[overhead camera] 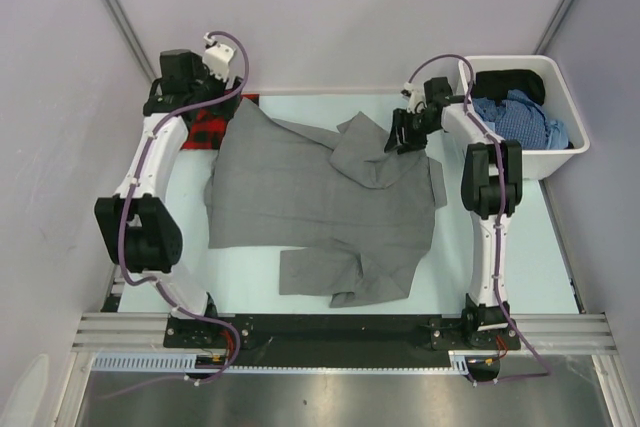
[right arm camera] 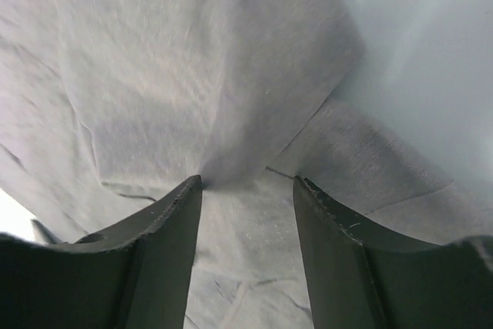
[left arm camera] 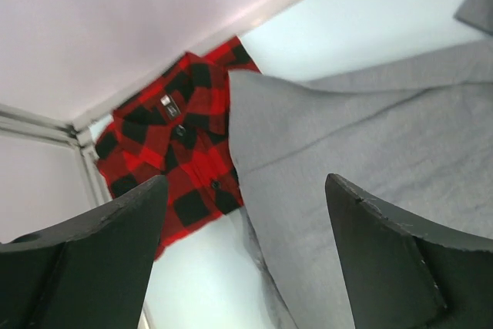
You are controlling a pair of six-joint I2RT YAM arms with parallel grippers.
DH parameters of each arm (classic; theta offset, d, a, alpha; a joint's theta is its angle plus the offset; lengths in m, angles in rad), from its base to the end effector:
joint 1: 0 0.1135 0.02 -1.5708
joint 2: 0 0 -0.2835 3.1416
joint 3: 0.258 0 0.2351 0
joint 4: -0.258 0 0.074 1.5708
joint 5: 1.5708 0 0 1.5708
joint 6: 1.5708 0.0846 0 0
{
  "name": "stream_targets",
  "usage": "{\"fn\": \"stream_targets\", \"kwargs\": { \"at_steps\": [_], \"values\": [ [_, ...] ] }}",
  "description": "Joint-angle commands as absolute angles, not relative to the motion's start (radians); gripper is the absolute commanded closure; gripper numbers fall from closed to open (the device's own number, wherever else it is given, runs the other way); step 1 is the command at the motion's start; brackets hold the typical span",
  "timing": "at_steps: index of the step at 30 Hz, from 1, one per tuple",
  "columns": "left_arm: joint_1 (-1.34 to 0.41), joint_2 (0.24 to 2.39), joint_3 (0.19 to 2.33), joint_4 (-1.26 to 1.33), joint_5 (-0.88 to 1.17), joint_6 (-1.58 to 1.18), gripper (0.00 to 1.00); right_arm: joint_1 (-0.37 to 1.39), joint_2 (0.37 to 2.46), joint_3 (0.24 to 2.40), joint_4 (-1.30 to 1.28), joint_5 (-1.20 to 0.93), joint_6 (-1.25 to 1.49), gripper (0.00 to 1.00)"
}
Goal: Fold and stack the long sleeve shirts
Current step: Fold the shirt
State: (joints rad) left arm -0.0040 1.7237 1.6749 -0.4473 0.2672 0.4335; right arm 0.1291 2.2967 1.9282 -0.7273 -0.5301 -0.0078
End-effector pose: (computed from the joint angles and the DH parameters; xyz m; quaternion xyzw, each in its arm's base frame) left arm 0.4299 -0.0241 0.3685 0.2513 0.8163 -0.0037 0.5200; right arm 0.4993 0.1080 0.1689 -0.1256 0.9316 0.2679 0.2112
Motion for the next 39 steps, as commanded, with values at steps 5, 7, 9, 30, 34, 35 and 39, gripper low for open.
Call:
{"fn": "stream_targets", "kwargs": {
  "at_steps": [5,7,9,30,34,35,39],
  "values": [
    [-0.006,1.692,1.588,-0.459,0.272,0.414,0.11,0.097,2.399,2.091,-0.6,-0.679,0.141,0.5],
    [-0.006,1.7,1.594,-0.46,0.253,0.417,0.11,0.089,2.42,2.131,-0.589,-0.716,0.172,0.55],
    [-0.003,1.72,1.608,-0.466,0.249,0.41,0.11,0.084,2.443,2.154,-0.575,-0.756,0.186,0.76],
    [0.034,2.177,2.058,-0.35,0.368,0.491,0.11,0.139,2.404,2.345,0.059,-0.379,-0.072,1.0],
    [0.034,2.247,2.089,-0.298,0.377,0.564,0.1,0.17,2.445,2.387,0.187,-0.281,-0.222,1.0],
    [0.034,2.261,2.089,-0.27,0.379,0.575,0.1,0.178,2.456,2.387,0.221,-0.25,-0.253,1.0],
    [0.029,2.283,2.082,-0.215,0.377,0.588,0.09,0.198,2.471,2.395,0.446,-0.123,-0.351,1.0]
  ]
}}
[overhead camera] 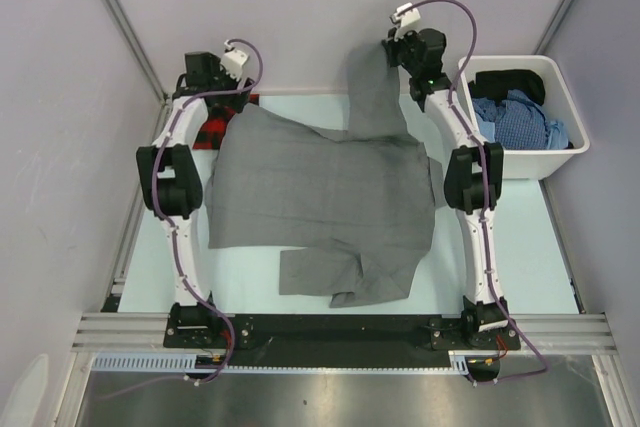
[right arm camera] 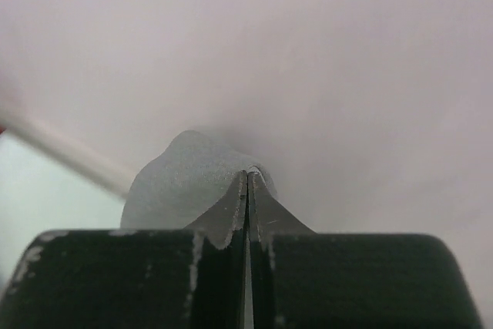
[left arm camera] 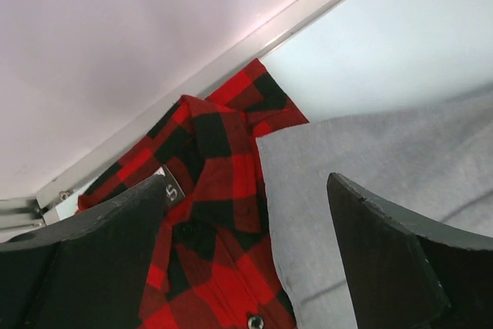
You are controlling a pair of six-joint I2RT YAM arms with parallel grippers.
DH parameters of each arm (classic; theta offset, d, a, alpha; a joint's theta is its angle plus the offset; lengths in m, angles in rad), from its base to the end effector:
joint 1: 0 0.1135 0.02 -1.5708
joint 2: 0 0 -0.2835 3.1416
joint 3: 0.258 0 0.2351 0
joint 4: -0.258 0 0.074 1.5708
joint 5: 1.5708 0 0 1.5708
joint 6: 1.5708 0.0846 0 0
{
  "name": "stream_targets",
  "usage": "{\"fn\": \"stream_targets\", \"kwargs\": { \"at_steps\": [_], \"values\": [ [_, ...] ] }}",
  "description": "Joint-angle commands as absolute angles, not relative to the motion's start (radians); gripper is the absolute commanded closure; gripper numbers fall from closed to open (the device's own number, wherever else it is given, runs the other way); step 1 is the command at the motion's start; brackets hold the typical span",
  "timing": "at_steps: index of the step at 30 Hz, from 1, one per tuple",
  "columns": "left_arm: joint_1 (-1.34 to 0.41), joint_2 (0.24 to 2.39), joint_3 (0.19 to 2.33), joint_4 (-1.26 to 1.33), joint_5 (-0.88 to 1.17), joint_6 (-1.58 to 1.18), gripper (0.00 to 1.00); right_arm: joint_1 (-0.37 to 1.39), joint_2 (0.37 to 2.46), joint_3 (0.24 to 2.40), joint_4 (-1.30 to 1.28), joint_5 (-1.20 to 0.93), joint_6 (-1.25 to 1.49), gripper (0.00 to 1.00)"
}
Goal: Fold and stack the long sleeve shirts
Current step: Fold the shirt
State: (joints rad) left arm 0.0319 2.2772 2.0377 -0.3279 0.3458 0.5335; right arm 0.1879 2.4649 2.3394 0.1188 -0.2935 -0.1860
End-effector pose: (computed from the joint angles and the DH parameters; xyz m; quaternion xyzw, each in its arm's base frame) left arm 0.5692 -0.0105 0.2510 0.2945 0.8161 -0.0127 0.4970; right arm 0.6134 0.1415 0.3211 -0.2317 0.6705 0.1044 0.6971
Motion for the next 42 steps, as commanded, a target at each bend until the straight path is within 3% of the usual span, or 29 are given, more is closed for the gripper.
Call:
{"fn": "stream_targets", "kwargs": {
  "at_steps": [1,7,13,16,25,42],
  "values": [
    [0.026,2.287,2.074,-0.193,0.338,0.58,0.1,0.199,2.474,2.402,0.475,-0.098,-0.368,1.0],
    [0.008,2.315,2.026,-0.063,0.27,0.719,0.06,0.207,2.51,2.427,0.578,-0.109,-0.452,1.0],
    [-0.021,2.342,2.052,-0.225,0.429,0.972,0.03,0.209,2.461,2.327,0.591,-0.179,-0.443,1.0],
    [-0.02,2.405,2.173,-0.413,0.506,1.044,0.07,0.212,2.427,2.263,0.607,-0.202,-0.434,1.0],
    [-0.028,2.503,2.31,-0.517,0.615,1.043,0.13,0.221,2.286,2.071,0.661,-0.255,-0.351,1.0],
    [-0.048,2.523,2.286,-0.509,0.612,1.146,0.12,0.256,1.941,1.691,0.762,-0.445,-0.229,1.0]
  ]
}}
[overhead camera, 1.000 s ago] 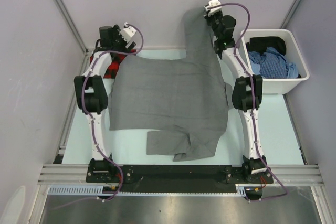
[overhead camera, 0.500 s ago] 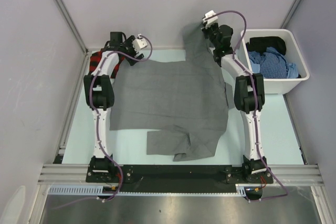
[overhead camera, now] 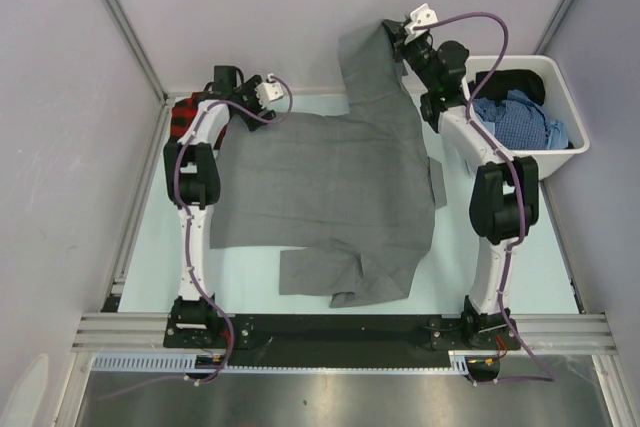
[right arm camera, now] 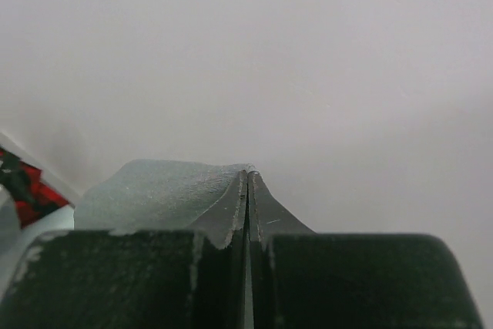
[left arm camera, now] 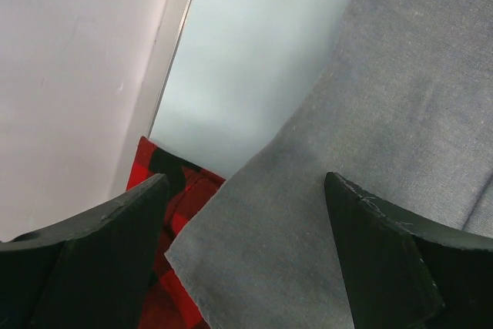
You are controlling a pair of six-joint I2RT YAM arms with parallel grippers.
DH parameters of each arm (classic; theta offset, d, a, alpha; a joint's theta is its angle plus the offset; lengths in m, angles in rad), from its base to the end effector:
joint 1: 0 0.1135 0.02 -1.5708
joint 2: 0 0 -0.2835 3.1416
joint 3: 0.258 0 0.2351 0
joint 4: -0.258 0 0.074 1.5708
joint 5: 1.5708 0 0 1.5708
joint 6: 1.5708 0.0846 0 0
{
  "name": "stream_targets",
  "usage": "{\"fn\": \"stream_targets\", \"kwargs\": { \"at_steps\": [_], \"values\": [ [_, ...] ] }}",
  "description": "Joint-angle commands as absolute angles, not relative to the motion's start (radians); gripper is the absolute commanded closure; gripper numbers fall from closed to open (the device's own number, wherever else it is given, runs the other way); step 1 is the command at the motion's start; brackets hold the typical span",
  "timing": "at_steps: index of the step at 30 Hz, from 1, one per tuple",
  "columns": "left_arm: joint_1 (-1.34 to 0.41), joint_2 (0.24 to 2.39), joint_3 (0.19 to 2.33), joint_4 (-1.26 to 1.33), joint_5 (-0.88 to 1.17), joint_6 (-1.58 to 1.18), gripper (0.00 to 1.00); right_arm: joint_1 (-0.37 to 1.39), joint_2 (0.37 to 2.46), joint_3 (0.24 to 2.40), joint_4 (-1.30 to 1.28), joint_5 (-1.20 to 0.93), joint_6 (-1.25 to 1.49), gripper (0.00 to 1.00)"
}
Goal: Fold and stack the long sleeve shirts
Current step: Fold the shirt
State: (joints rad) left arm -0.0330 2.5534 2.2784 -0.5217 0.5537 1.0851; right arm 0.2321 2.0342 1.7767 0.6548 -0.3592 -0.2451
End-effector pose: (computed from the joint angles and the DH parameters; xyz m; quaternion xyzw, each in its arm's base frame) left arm 0.5912 -0.0640 0.1624 0.5599 0.7004 -0.0366 0.4411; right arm 0.5022 0.1493 0.4265 -0.2733 0.4942 0.0936 0.8200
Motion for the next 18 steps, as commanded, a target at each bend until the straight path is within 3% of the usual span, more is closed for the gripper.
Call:
{"fn": "stream_targets", "kwargs": {
  "at_steps": [1,8,12,18],
  "values": [
    [-0.048,2.514,2.28,-0.508,0.615,1.15,0.12,0.258,1.91,1.674,0.764,-0.454,-0.232,1.0],
    [-0.049,2.51,2.247,-0.517,0.617,1.21,0.17,0.272,1.816,1.571,0.758,-0.471,-0.241,1.0],
    [-0.051,2.514,2.243,-0.543,0.594,1.236,0.29,0.276,1.79,1.554,0.749,-0.462,-0.229,1.0],
    [-0.049,2.494,2.23,-0.549,0.604,1.235,0.29,0.276,1.75,1.551,0.724,-0.468,-0.209,1.0]
  ]
}}
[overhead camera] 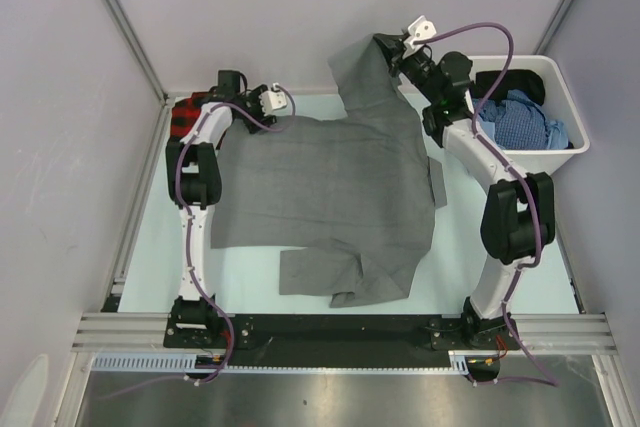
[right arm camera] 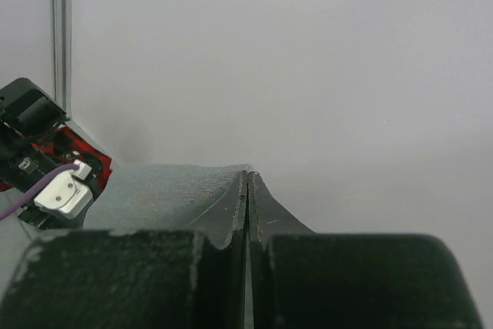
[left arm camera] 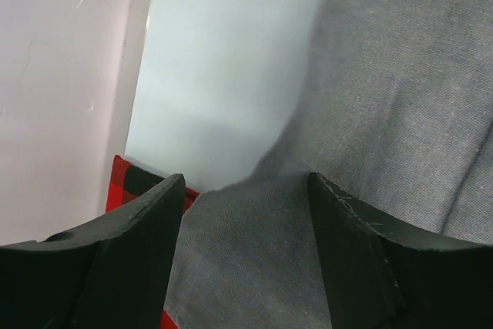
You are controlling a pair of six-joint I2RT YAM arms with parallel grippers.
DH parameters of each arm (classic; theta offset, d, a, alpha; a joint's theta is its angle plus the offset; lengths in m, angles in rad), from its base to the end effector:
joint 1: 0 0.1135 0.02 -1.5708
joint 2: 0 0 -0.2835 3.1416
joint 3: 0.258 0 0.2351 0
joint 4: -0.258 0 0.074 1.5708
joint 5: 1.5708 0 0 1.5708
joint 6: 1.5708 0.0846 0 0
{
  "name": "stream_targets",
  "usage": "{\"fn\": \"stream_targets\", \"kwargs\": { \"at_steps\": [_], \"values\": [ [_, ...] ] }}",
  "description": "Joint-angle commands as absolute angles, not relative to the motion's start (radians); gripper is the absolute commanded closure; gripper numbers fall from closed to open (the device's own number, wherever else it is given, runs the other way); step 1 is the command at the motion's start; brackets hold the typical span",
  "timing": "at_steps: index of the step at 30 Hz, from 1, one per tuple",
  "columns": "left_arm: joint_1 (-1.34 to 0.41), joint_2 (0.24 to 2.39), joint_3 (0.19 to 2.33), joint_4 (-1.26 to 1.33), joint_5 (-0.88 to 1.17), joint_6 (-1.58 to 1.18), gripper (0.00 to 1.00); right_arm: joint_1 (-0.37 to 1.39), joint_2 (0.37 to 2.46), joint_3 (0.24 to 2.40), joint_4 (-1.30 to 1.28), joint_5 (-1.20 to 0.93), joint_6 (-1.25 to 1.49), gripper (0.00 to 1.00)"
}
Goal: Fold and stack the long sleeve shirts
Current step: Fold the shirt
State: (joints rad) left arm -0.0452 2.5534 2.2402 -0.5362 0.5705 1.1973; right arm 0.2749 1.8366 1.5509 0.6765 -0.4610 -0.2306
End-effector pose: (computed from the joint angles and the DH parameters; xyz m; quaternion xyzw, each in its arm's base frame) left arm 0.5838 -0.0721 0.1488 0.6033 0.6723 -0.0363 0.4274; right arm 0.4402 0.1632 0.4376 -0.3193 0.4770 0.1450 0.8060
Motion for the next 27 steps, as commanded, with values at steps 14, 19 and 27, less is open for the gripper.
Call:
{"fn": "stream_targets", "kwargs": {
  "at_steps": [14,19,27],
  "values": [
    [-0.049,2.367,2.135,-0.609,0.555,1.305,0.79,0.278,1.683,1.505,0.649,-0.437,-0.245,1.0],
    [-0.051,2.277,2.05,-0.609,0.551,1.292,0.93,0.264,1.661,1.462,0.623,-0.417,-0.285,1.0],
    [-0.066,2.146,1.915,-0.678,0.496,1.256,1.0,0.232,1.586,1.405,0.535,-0.41,-0.301,1.0]
  ]
}}
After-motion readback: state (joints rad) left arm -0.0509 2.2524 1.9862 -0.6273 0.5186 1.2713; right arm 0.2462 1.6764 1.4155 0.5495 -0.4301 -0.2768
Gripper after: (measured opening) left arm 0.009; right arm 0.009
